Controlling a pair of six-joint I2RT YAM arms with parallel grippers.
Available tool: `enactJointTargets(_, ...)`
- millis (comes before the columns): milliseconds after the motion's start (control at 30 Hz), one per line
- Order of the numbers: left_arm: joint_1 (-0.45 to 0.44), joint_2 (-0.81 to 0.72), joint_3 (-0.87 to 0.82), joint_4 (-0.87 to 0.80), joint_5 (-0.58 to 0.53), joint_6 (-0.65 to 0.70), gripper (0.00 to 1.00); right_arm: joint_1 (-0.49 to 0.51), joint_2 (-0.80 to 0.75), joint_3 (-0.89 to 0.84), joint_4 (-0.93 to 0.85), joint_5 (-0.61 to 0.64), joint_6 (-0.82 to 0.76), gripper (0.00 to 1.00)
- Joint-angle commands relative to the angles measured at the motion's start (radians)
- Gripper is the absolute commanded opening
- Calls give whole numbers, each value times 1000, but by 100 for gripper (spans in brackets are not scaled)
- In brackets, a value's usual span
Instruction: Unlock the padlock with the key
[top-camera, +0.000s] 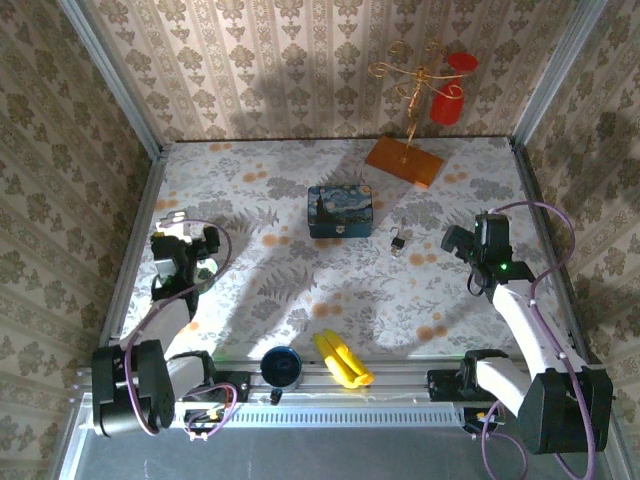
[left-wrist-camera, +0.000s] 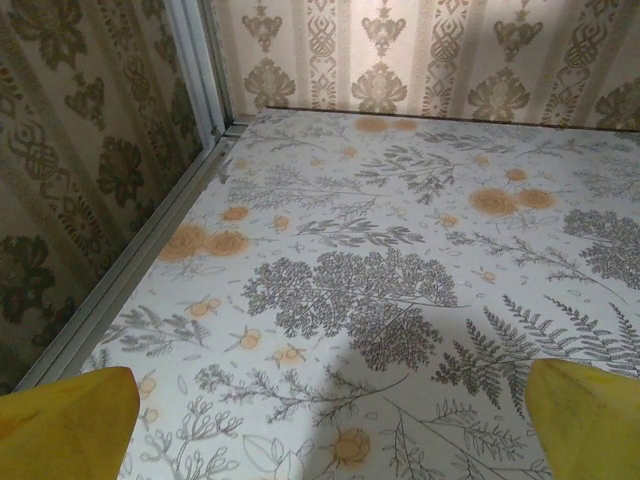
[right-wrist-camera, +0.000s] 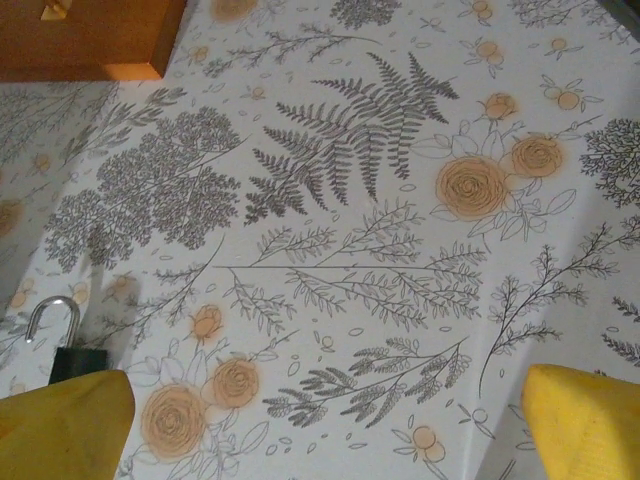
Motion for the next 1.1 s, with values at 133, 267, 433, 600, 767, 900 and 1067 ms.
enactJointTargets(133,38,117,-9,218,95,-19,100,-4,-134,-156,257,88,-7,100)
enactJointTargets(267,40,148,-2,262,124,-27,100,-3,-174,-161,233,150,-16,100)
enactJointTargets(433,40,139,-8,275,132,-5,100,10,-179,-169,230,182,-38,100)
enactJointTargets(600,31,105,-68,271,122,6,100,74,-185,-204,294,237,-85,100)
enactJointTargets(767,18,169,-82,307,101,35,100,203,-154,-249,460,341,-210,100)
enactJointTargets(900,12,312,-62,435,146,24,100,243,-104,-345,749,339,-327,100)
enactJointTargets(1067,-17,453,-60,573,159,61,100,242,-10,-383,927,317,-392,100)
